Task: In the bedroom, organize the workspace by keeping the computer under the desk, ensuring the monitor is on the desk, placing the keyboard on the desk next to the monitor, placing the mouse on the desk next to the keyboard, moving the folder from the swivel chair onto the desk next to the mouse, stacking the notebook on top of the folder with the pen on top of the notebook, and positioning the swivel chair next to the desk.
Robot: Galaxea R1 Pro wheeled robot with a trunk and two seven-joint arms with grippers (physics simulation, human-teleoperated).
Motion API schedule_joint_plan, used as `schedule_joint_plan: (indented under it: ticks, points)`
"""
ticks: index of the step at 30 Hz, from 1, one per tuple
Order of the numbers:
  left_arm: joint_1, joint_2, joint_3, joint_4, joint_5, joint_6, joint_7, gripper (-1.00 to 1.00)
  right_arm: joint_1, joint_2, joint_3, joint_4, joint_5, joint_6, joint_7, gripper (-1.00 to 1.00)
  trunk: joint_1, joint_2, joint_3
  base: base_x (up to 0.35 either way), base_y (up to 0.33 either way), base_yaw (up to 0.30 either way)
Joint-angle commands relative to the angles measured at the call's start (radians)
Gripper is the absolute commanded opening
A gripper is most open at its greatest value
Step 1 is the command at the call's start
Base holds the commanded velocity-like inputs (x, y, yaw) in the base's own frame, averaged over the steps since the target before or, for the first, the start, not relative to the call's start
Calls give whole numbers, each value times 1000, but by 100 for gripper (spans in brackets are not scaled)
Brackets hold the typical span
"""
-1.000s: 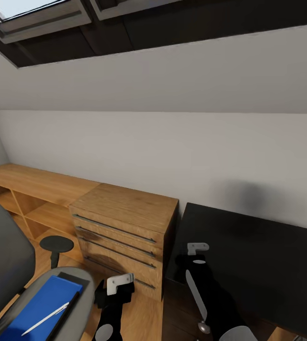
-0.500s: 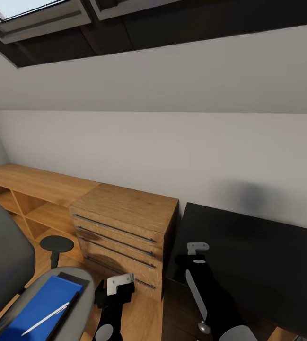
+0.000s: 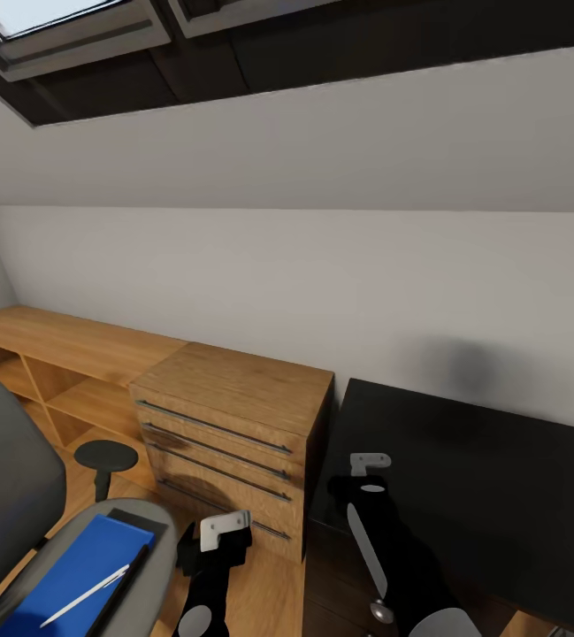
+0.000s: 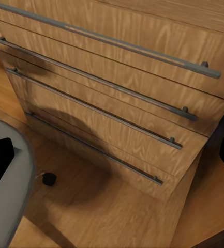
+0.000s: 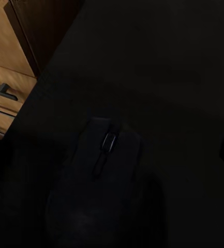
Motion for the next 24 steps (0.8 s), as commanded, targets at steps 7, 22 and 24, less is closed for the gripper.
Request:
schedule_joint_plan:
  ticks: [7,22,24]
  points:
    - [-1,1,-2,0,8,4,7,100,-1,0,1,-8,-4,3,-6,100,0,-1,-1,0,0,0]
    - [-1,1,-5,2,8,4,7,100,34,0,-4,-347,-12,36,-6,100,0,-1,-1,0,0,0]
    - [-1,0,-7,2,8,4,7,100,56,0,-3,-373,-13,39,-6,100,0,-1,-1,0,0,0]
